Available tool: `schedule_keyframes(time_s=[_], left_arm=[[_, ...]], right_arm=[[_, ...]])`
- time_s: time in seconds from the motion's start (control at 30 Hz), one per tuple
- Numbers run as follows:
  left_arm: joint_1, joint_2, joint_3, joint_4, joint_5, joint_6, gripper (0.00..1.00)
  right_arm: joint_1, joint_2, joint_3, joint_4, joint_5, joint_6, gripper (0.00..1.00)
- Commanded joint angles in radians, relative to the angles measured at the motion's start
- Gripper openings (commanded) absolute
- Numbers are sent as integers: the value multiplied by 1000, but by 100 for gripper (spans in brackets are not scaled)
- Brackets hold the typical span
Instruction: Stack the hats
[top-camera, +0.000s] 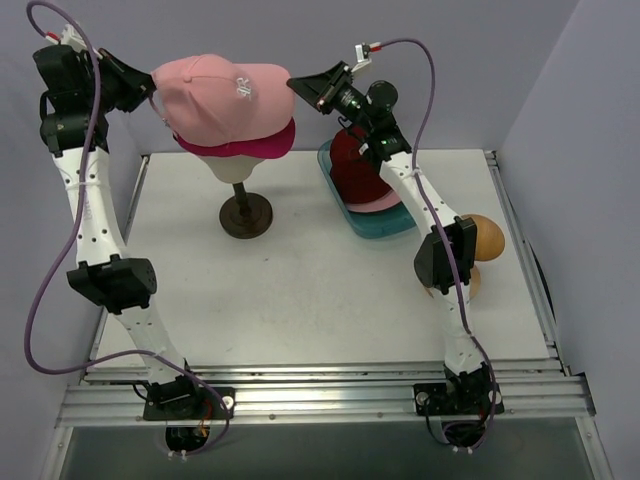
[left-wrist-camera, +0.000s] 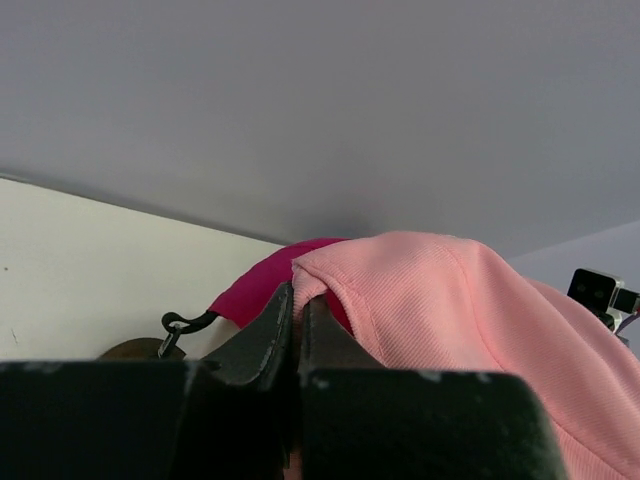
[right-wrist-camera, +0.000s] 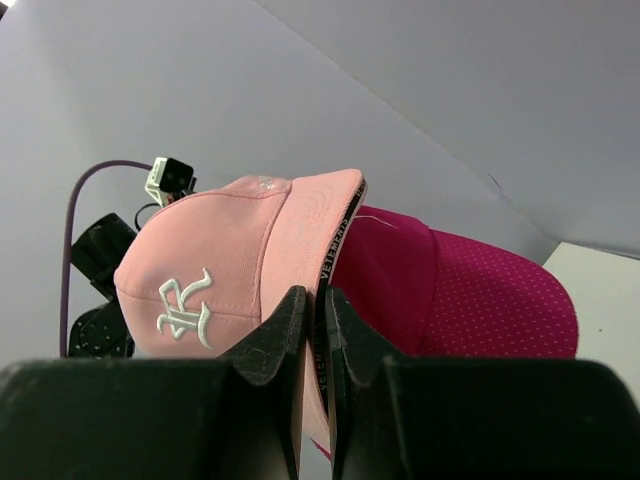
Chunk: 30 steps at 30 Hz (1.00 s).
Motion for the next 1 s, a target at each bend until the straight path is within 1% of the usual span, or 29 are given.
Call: schedule_keyframes(time_s=[0.0,0.23,0.37,0.4,0.43,0.5,0.53,0.63,0.77,0.97], left_arm=[[9,51,8,-7,30,-25,2],[7,108,-24,-6,49,-8,2],[3,123,-44,-6,47,38,3],[4,126,-55,-7,46,45,4],[3,128,-60,-7,43,52,10],[3,134,-70,8,44,67,16],[3,137,-80,17,61,69,22],[3,142,-90,46,101,69,26],[3,120,-101,43,96,91,32],[4,83,-135,19,73,128,35]], right_arm=[[-31,-24,-38,72,67,40,0],[-46,-25,-78,16,87,9,0],[-56,-32,-122,0,99,-11,0],[-60,-33,-138,0,99,-11,0],[-62,-44,-153,5,100,-14,0],[-63,-56,-213,34,108,-17,0],[-65,-64,-225,40,111,-17,0],[-68,-49,-224,51,98,-12,0],[-71,-52,-225,49,94,-26,0],[-72,-61,-222,28,91,-46,0]])
